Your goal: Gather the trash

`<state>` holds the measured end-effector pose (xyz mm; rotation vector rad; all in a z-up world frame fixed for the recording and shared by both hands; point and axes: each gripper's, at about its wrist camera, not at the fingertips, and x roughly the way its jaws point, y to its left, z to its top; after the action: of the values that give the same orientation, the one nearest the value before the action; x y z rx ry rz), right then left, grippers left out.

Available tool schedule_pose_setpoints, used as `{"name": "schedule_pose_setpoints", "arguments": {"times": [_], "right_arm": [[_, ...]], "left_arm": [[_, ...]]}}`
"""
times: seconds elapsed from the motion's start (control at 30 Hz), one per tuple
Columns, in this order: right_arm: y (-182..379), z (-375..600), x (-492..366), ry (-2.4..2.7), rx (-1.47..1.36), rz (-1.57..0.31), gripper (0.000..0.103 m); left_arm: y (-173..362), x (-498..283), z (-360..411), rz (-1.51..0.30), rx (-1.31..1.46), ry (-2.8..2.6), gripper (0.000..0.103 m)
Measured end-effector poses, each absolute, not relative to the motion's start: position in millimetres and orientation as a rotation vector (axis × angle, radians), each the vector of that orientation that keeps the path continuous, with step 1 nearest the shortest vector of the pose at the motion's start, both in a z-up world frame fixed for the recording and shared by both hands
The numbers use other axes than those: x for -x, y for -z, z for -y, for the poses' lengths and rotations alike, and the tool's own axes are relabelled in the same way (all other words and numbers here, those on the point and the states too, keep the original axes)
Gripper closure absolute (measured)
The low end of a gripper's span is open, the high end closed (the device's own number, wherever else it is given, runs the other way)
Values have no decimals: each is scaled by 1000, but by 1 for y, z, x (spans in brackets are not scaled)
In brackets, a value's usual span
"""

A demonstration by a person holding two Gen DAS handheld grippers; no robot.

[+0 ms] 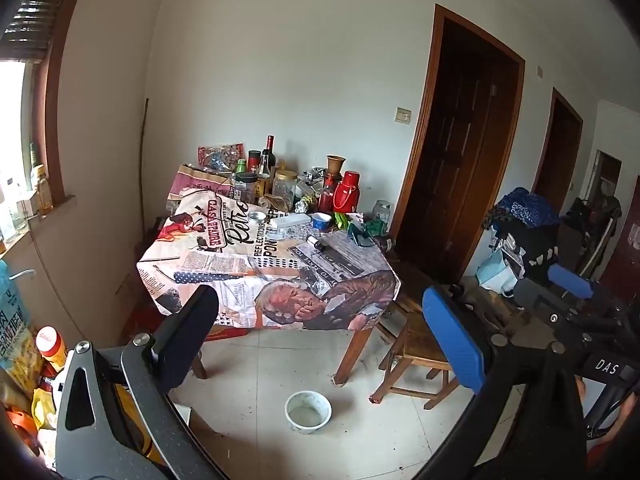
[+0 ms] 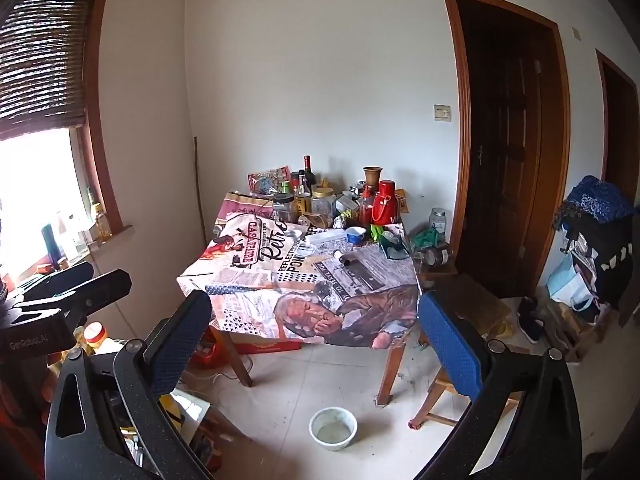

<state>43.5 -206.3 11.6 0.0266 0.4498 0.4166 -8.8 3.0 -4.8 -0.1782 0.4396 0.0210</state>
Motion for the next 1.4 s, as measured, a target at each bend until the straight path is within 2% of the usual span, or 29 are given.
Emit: {"name": "schedule_pose_setpoints", "arguments": {"times": [1.4], "right_arm": [[-9,208,-37,-416,-17,-455,0]], "left_arm": [[4,11,12,-436,156,-9,0]]}}
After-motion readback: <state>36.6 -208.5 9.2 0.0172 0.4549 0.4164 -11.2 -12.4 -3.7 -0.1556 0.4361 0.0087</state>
